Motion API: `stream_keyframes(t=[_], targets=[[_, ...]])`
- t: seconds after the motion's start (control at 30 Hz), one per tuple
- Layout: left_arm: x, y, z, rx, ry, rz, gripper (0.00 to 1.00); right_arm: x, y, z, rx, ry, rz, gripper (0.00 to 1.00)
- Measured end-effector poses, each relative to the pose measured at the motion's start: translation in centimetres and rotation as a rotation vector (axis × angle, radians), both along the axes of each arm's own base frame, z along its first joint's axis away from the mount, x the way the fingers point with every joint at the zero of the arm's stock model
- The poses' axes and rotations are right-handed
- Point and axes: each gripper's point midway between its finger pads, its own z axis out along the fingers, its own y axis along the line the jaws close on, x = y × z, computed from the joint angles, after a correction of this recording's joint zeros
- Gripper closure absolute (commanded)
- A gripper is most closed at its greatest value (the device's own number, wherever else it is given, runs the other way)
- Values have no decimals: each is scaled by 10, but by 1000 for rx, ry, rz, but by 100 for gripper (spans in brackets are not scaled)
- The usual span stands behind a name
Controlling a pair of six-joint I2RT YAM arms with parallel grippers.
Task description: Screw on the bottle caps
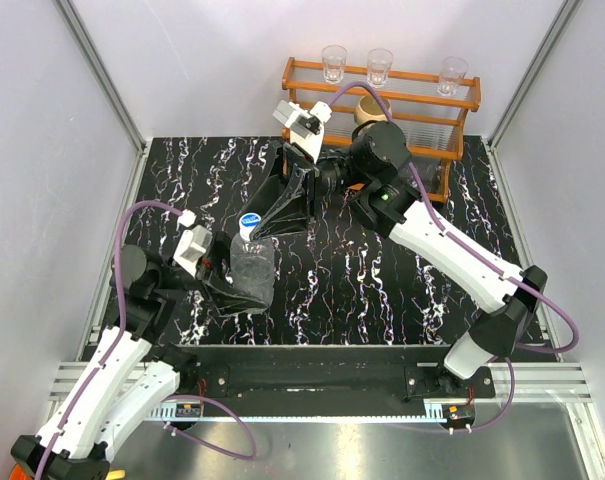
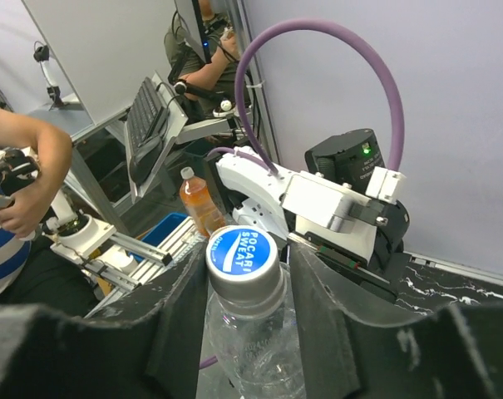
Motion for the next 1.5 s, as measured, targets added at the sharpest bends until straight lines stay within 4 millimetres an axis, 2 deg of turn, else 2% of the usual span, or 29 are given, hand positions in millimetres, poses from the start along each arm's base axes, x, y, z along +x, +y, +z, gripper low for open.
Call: stream_keyframes(t=[0.23, 0.5, 0.6, 0.63, 0.77, 1.03, 1.2, 1.37, 1.4, 1.47, 1.5], targets=[[2, 0, 1, -5, -5, 8, 46, -5, -2, 5, 24, -20, 18, 61], [6, -1, 1, -13, -35, 45, 49, -8, -2, 6, 35, -25, 25, 88], [13, -1, -2, -9, -43, 86, 49, -3, 2, 1, 26, -29, 0, 100], [16, -1, -4, -7, -41, 108, 51, 1, 4, 0, 24, -31, -25, 100], [37, 0, -7, 1, -27, 225, 53, 24, 13, -4, -10, -20, -189, 100], [84, 13, -14, 33, 21, 502, 58, 76, 28, -13, -85, -49, -715, 100], [106, 26, -18, 63, 28, 650, 61, 101, 37, -18, -152, -66, -1007, 100], [125, 42, -29, 116, 60, 798, 61, 119, 51, -30, -215, -60, -1202, 100], [127, 45, -33, 129, 64, 821, 61, 124, 52, -34, -230, -59, -1232, 91], [131, 49, -40, 157, 76, 850, 60, 130, 53, -41, -254, -57, -1266, 62], [131, 51, -44, 171, 82, 855, 60, 131, 52, -44, -263, -56, -1275, 28]])
